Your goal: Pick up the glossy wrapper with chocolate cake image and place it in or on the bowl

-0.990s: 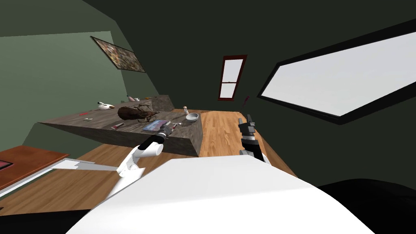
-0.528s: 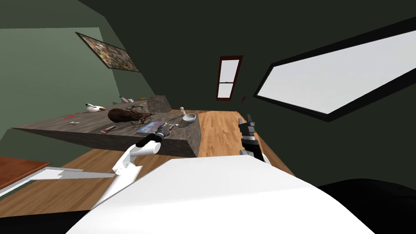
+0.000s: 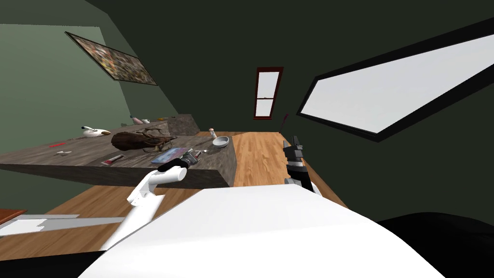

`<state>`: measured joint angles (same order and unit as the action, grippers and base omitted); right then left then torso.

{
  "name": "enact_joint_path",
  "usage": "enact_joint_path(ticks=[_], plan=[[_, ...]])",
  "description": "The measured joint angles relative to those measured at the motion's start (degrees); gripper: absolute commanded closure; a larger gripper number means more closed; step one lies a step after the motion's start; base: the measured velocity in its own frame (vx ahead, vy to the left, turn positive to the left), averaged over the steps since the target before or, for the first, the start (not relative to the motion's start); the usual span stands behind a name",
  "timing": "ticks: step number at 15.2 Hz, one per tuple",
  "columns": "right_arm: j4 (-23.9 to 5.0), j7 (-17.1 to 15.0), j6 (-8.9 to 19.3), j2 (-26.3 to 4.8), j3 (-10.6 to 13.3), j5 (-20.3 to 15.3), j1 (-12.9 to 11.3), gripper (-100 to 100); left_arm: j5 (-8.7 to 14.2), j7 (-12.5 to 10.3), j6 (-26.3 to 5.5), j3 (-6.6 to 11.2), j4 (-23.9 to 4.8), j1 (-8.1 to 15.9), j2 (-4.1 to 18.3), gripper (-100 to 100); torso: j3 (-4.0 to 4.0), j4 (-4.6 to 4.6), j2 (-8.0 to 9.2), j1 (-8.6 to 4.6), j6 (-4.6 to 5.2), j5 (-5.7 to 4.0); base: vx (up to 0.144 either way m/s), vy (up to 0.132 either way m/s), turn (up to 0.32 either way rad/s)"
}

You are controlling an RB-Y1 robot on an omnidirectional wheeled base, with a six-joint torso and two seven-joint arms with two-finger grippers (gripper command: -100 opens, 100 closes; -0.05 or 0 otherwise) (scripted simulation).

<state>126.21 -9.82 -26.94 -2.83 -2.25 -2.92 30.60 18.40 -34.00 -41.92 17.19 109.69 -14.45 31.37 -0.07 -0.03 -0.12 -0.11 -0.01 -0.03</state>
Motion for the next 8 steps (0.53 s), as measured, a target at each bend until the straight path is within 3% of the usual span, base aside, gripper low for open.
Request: enact_joint_path(ticks=[8], plan=[[0.0,0.0,0.0,0.0,0.0,0.0,0.0,0,2.4,-2.7,-9.3,3.28,-3.3,1.3,2.4,-100,-0.01,-0.01,-0.02,0.07,0.0,0.02,0.052,-0.02,-0.065]])
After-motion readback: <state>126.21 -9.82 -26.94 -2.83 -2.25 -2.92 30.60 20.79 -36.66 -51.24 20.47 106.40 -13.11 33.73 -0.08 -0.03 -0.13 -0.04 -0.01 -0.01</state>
